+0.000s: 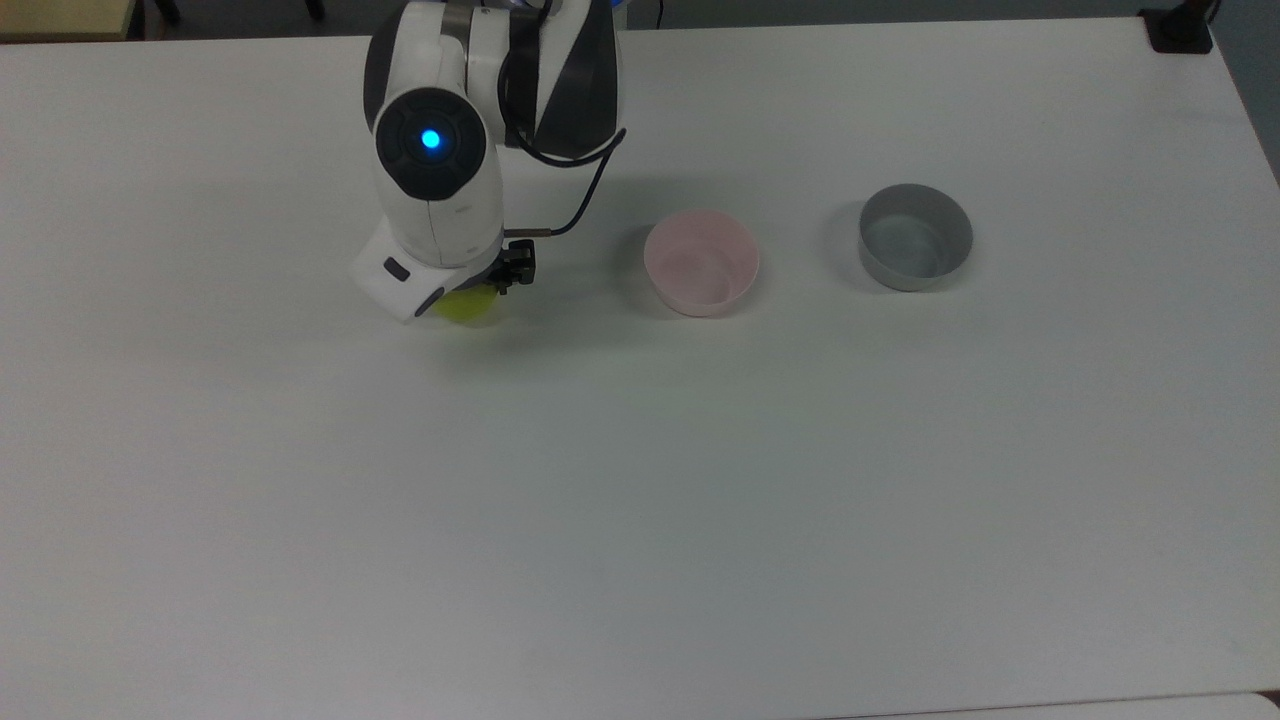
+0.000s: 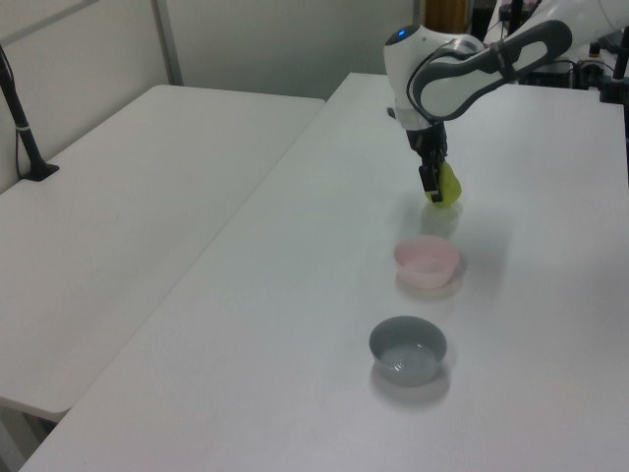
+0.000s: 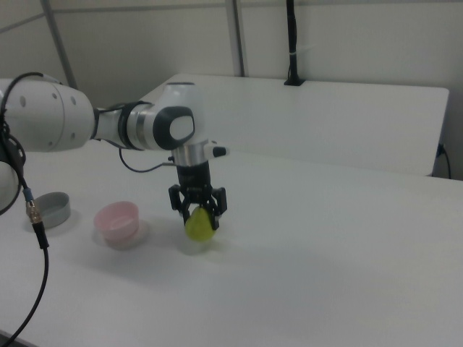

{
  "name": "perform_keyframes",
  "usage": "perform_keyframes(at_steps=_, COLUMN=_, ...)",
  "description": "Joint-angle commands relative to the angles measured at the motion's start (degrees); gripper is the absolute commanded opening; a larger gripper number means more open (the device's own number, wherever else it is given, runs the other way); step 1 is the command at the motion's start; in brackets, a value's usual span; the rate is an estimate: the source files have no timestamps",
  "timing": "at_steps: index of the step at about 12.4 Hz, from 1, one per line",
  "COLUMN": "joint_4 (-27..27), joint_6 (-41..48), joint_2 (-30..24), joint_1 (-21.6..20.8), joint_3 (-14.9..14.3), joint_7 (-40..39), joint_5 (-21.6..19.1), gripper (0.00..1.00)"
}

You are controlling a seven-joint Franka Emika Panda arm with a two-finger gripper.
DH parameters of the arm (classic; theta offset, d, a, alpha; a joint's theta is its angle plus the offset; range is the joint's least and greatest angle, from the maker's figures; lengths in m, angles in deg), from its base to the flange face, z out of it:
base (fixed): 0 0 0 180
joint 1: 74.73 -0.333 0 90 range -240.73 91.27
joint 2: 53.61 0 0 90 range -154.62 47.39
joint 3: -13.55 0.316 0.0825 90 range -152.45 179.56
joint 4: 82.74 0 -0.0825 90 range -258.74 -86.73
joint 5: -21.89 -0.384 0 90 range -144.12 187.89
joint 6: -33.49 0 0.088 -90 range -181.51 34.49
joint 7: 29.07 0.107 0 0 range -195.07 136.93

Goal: Place the pear in the bowl
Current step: 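Lower the gripper around the pear and close on it, then lift the pear and carry it over the pink bowl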

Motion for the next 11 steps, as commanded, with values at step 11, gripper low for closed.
perform_keyframes(at_steps=11, joint_4=2.41, joint_6=6.00, joint_2=-11.44, joint_1=-18.03, joint_3=0.44, joint_7=13.35, joint_5=-2.72, gripper=0.29)
